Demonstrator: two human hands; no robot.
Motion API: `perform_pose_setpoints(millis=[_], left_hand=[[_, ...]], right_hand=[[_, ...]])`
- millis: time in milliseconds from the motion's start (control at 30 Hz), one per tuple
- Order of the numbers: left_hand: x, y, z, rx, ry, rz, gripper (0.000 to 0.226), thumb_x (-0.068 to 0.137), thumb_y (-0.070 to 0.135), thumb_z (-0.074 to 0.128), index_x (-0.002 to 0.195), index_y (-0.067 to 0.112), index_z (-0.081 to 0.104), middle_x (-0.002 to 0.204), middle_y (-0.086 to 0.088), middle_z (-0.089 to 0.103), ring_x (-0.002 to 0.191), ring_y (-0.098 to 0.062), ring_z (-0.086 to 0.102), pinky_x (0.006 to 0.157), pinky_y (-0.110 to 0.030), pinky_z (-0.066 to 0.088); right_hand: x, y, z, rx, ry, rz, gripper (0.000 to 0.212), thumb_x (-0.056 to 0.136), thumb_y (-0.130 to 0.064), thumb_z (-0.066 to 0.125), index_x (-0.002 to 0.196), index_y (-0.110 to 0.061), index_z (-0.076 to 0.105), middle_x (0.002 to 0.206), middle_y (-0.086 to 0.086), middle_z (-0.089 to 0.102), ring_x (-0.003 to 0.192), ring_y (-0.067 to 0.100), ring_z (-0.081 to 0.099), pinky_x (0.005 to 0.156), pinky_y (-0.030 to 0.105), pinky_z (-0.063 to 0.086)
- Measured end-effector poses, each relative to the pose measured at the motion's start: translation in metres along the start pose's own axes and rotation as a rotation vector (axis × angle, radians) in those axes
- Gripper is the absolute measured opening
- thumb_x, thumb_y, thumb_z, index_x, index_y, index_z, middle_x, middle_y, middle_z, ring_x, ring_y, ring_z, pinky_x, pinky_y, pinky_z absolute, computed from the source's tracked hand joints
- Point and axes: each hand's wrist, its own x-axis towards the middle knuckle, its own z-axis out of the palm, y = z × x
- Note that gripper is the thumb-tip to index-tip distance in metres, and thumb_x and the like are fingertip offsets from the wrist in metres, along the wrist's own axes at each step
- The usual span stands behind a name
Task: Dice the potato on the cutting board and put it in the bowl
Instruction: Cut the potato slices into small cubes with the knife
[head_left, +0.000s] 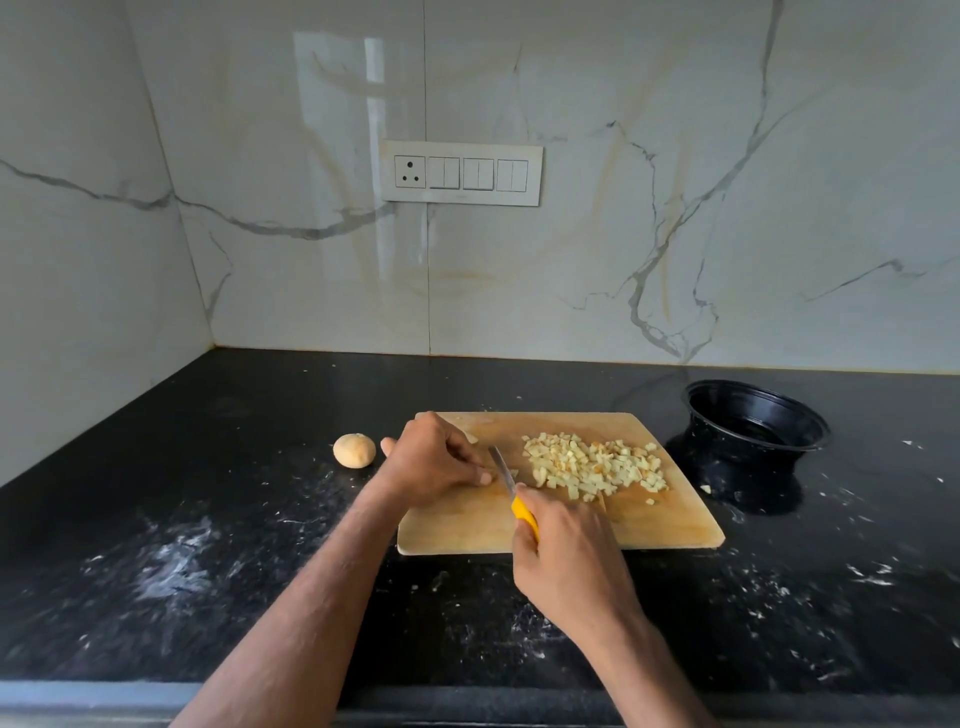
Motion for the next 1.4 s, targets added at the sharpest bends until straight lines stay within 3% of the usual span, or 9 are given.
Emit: perform_pose_setpoints(millis=[67,133,200,300,533,767,1000,1200,1400], left_hand=[[0.000,-0.001,-0.002,-0.024,-0.030,0.012,0.013,0.069,0.022,0.093,0.069,0.027,0.081,0.069,0.018,0.072,0.073,0.006,0.063,0.072,-0.018,0.047],[0.001,-0.003,-0.003,-0.025,-0.056,0.029,0.016,0.073,0.016,0.090,0.071,0.028,0.081,0.070,0.018,0.073,0.072,0.008,0.064,0.065,-0.008,0.045],[0.001,-0.002,-0.002,-0.022,-0.045,0.015,0.014,0.074,0.016,0.090,0.071,0.027,0.081,0.070,0.018,0.072,0.072,0.007,0.064,0.069,-0.010,0.044],[0.001,0.000,0.001,-0.026,-0.004,-0.041,0.011,0.073,0.018,0.090,0.070,0.025,0.081,0.068,0.017,0.072,0.073,0.003,0.063,0.081,-0.028,0.047],[0.002,0.001,0.005,-0.055,0.008,-0.072,0.021,0.072,0.014,0.091,0.065,0.030,0.078,0.064,0.018,0.070,0.067,0.012,0.061,0.059,-0.003,0.040],[0.001,-0.001,0.004,-0.066,0.007,-0.065,0.019,0.073,0.018,0.091,0.065,0.029,0.077,0.060,0.019,0.067,0.065,0.012,0.059,0.057,-0.004,0.041],[-0.002,-0.004,-0.004,-0.069,-0.044,-0.016,0.011,0.080,0.013,0.085,0.087,0.021,0.083,0.081,0.012,0.075,0.079,0.005,0.067,0.069,-0.008,0.049],[-0.003,-0.002,-0.005,-0.056,0.002,-0.023,0.010,0.073,0.014,0.090,0.073,0.020,0.082,0.072,0.008,0.074,0.071,-0.001,0.065,0.071,-0.020,0.053],[-0.002,-0.002,-0.003,-0.055,-0.003,-0.056,0.010,0.074,0.014,0.089,0.074,0.021,0.082,0.075,0.009,0.075,0.075,0.000,0.066,0.069,-0.012,0.049]], right_hand=[[0.003,-0.004,0.003,0.010,0.017,-0.007,0.043,0.097,-0.026,0.057,0.140,-0.020,0.058,0.086,-0.009,0.074,0.055,0.001,0.058,0.052,0.003,0.043],[0.005,-0.007,0.006,0.013,0.031,-0.007,0.043,0.098,-0.027,0.056,0.141,-0.021,0.057,0.086,-0.009,0.074,0.057,0.002,0.061,0.056,0.010,0.052],[0.006,-0.007,0.007,0.008,0.039,-0.007,0.043,0.098,-0.028,0.055,0.141,-0.022,0.056,0.089,-0.008,0.074,0.065,0.005,0.066,0.065,0.019,0.059],[0.009,-0.006,0.008,-0.014,0.043,-0.017,0.041,0.098,-0.027,0.053,0.139,-0.021,0.057,0.091,-0.006,0.074,0.073,0.008,0.068,0.072,0.023,0.060],[0.002,-0.004,0.010,0.050,0.002,-0.006,0.044,0.100,-0.025,0.055,0.144,-0.021,0.052,0.100,-0.003,0.072,0.078,0.005,0.065,0.071,0.018,0.057],[-0.022,-0.005,0.006,0.041,-0.010,0.026,0.042,0.099,-0.030,0.056,0.140,-0.025,0.053,0.096,-0.008,0.070,0.077,0.005,0.065,0.070,0.020,0.058],[-0.026,-0.006,-0.006,0.096,0.122,0.072,0.031,0.096,-0.029,0.056,0.126,-0.025,0.065,0.087,-0.012,0.070,0.069,0.004,0.062,0.063,0.021,0.055],[-0.008,-0.014,0.007,0.038,0.096,0.035,0.035,0.099,-0.030,0.053,0.133,-0.025,0.060,0.087,-0.008,0.070,0.072,0.008,0.062,0.065,0.028,0.056],[-0.004,-0.013,0.014,0.030,0.065,0.019,0.043,0.098,-0.032,0.054,0.140,-0.026,0.056,0.084,-0.007,0.068,0.065,0.005,0.057,0.055,0.015,0.046]])
